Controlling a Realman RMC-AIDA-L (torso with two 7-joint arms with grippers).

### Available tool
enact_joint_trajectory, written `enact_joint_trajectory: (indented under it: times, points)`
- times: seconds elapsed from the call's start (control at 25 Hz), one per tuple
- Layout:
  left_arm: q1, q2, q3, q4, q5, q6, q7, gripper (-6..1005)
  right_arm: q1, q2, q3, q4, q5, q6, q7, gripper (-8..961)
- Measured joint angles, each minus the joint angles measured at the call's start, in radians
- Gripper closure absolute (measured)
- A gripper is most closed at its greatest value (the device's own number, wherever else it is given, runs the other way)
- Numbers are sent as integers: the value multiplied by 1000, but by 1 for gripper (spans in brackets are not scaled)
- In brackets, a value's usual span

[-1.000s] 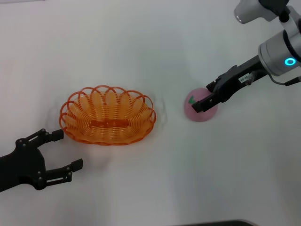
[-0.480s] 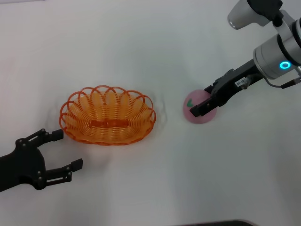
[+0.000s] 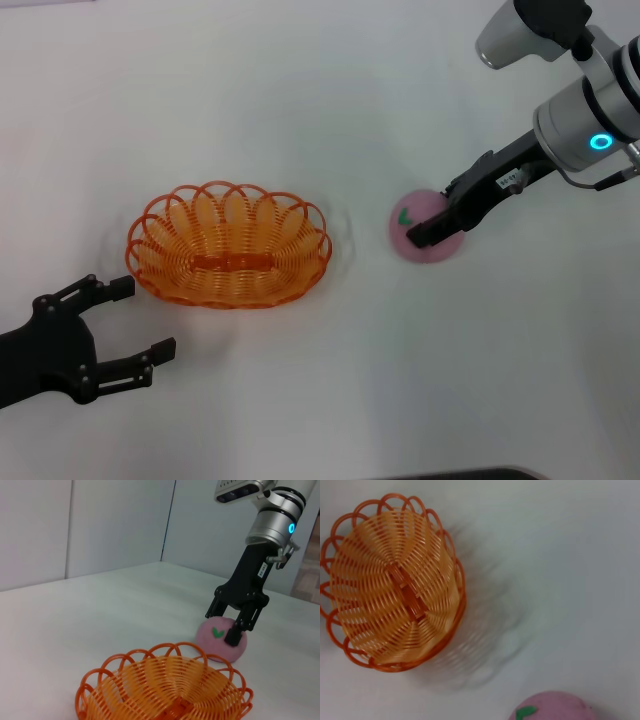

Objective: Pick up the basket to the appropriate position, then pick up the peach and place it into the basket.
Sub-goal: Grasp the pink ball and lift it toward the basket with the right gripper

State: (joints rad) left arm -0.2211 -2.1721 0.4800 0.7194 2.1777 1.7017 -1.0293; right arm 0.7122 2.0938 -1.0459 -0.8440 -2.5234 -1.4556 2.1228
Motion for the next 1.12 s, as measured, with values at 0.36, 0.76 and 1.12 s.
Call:
enact_joint_trajectory:
  times: [0.36, 0.76, 1.12]
  points:
    - [0, 0, -1, 0, 1, 3, 0, 66, -2, 0, 3, -4, 2, 0, -4, 437]
    - [1, 1, -2, 1, 1, 4, -8, 67, -10, -6, 43, -33, 71, -19, -16, 590]
    - [2, 2, -1, 3, 1, 5, -17, 66, -7, -8, 89, -40, 175, -61, -61, 604]
